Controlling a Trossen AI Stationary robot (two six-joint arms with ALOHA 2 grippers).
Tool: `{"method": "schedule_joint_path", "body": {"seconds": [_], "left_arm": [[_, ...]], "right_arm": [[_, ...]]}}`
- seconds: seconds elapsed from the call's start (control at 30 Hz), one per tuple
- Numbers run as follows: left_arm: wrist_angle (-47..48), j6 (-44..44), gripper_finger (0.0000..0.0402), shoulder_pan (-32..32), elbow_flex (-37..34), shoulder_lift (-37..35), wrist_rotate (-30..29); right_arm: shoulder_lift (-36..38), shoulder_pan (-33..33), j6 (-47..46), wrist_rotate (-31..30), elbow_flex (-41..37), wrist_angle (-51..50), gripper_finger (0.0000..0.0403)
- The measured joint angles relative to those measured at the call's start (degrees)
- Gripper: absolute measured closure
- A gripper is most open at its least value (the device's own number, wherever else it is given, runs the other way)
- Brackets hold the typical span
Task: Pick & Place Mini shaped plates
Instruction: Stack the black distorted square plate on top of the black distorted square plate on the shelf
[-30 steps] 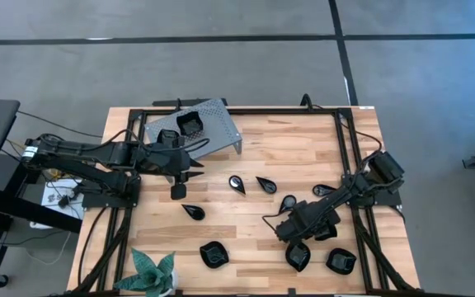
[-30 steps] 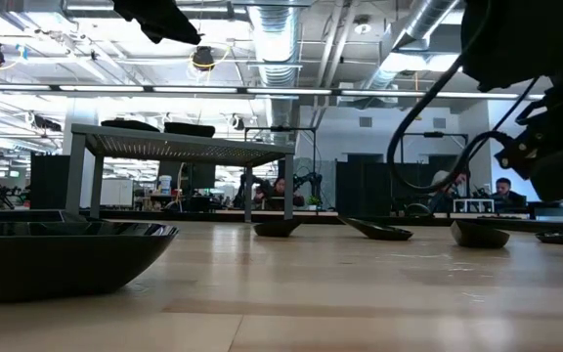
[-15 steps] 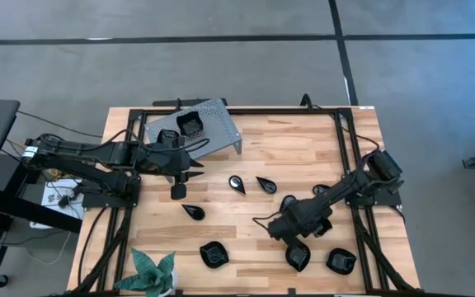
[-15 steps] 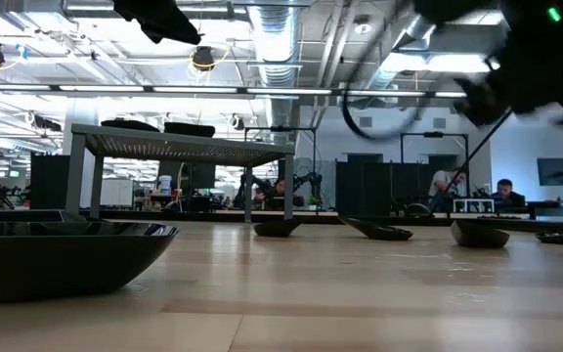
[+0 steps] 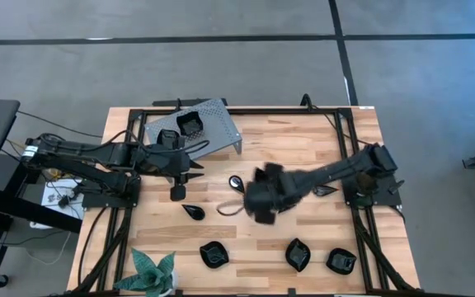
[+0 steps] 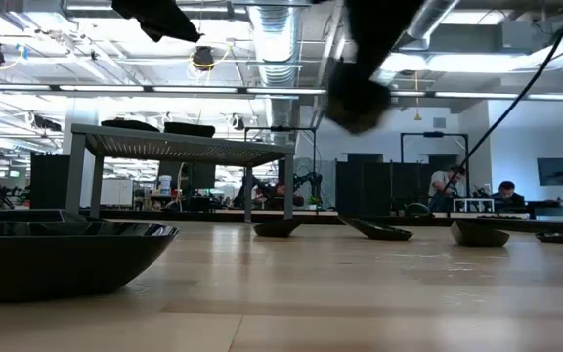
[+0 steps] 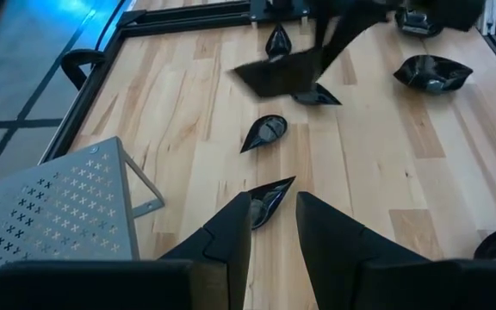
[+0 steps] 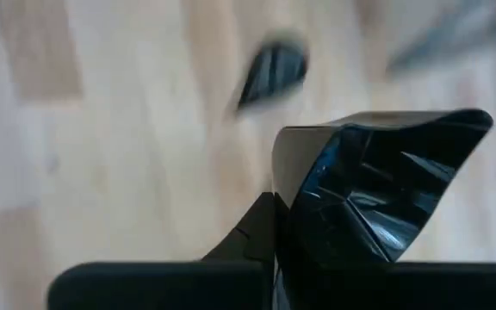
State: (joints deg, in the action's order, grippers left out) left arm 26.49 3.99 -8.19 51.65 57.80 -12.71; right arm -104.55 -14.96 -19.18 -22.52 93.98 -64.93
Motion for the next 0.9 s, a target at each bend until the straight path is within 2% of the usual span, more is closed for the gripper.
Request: {"method": "schedule_joint_path", "body": {"seconds": [0.27, 0.4, 0.53, 0.7, 0.9], "left_arm": [[-0.9, 0.0, 0.0305, -2.2, 0.0, -2.9, -1.9], [-1.3, 0.0, 0.0305, -2.4, 0.0, -5.5, -2.3], [-1.7, 0.0, 0.0305, -2.4, 0.0, -7.7, -2.3], [-3.3, 0.0, 0.0305, -2.4, 0.0, -8.6, -3.1], [-4.6, 0.2, 0.0305, -2.4, 0.0, -8.0, -6.5]], "right_arm": [[0.0, 13.2, 40.1, -0.1, 2.6, 20.1, 0.0401], [-0.1, 18.6, 53.7, 2.6, 3.4, 31.0, 0.0401], [-1.7, 23.3, 60.0, 11.2, 3.4, 39.6, 0.0402], [-4.9, 25.6, 67.5, 12.0, 4.5, 48.4, 0.0402], [-13.6, 27.0, 65.8, 12.1, 13.9, 46.6, 0.0402]]}}
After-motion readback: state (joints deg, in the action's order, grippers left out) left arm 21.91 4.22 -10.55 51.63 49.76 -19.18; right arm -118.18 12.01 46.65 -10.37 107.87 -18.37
